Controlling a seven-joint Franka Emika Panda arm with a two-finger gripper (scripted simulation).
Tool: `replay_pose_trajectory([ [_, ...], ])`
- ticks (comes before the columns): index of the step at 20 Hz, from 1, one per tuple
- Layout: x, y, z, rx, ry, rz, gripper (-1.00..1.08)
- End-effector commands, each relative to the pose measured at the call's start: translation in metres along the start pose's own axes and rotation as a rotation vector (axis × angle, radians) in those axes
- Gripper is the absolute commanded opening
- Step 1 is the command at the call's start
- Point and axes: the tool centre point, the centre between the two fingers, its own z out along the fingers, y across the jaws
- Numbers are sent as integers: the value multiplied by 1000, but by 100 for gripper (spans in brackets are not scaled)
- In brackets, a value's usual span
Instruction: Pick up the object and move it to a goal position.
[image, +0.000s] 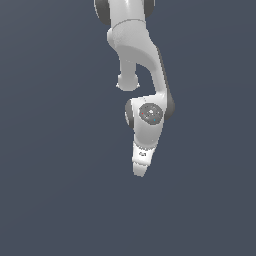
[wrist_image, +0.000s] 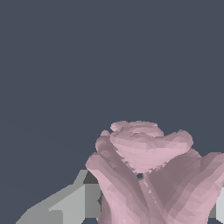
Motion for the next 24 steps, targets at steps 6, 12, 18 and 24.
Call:
replay_pose_trajectory([
  [6, -32, -23, -17, -1, 0, 1, -100],
  [12, -54, -38, -30, -1, -1, 1, -100],
  [18, -66, -46, -36, -1, 0, 1, -100],
  [24, -67, -46, -37, -1, 0, 0, -100],
])
